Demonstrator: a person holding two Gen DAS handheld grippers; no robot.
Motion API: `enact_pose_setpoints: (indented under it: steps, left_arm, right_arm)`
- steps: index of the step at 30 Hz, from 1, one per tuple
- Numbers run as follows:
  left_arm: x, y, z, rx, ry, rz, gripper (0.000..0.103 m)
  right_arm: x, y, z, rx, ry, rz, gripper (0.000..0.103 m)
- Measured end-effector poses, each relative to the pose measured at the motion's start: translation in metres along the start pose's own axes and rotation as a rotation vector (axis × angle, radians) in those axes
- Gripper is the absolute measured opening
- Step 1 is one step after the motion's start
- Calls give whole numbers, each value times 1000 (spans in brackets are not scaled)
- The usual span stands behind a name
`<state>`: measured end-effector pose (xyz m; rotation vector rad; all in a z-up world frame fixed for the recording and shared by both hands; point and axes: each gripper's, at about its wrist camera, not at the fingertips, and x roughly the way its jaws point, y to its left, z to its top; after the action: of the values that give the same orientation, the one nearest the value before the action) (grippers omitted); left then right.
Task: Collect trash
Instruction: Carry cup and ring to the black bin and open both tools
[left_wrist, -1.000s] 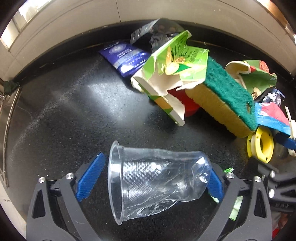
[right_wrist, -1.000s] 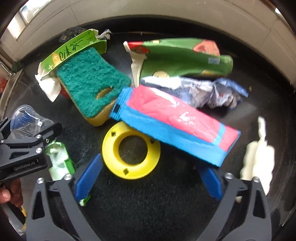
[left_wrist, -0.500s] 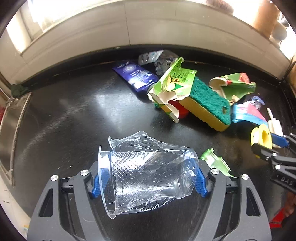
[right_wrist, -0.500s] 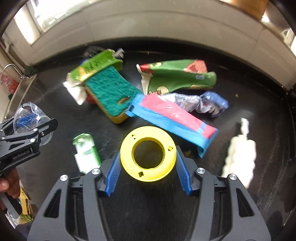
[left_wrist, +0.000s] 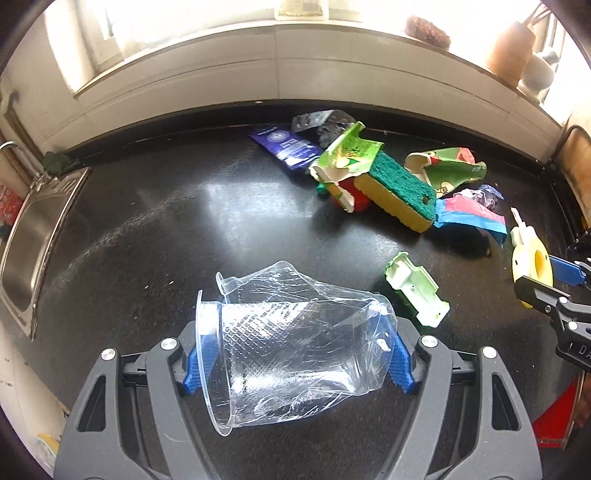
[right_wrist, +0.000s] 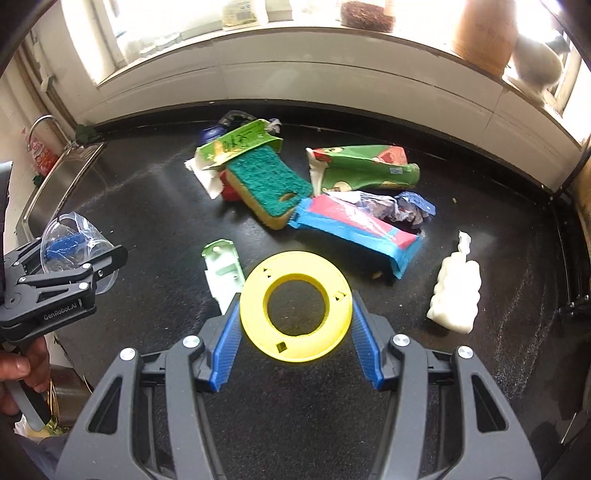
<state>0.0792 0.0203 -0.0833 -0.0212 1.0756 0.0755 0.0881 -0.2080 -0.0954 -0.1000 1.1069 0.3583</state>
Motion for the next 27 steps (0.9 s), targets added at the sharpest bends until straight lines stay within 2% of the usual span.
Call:
enact_pose_setpoints:
  steps: [3, 7, 11, 15, 20, 24, 27]
  left_arm:
    - [-13, 14, -10, -39, -17, 17, 74]
    - [-37, 56, -36, -149, -40, 63, 74]
    - [-64, 112, -79, -282, -54, 153, 74]
    - [-88, 168, -141, -427, -35, 258, 74]
    - [-112, 237, -238, -636, 20, 365, 74]
    - [-117, 276, -303, -758, 43, 394, 74]
    - [-109, 299, -332, -819, 41, 366, 74]
  right_arm:
    - [-6, 19, 2, -43, -5, 18, 55]
    - [-8, 63, 10, -145, -10, 77, 55]
    - [-5, 137, 13, -296, -3, 178, 55]
    - [-4, 237, 1, -494, 23, 319, 55]
    - [-2, 353, -30, -693, 91, 490, 55]
    - [2, 438, -64, -836, 170, 612, 55]
    - [16, 488, -87, -886, 248, 662, 55]
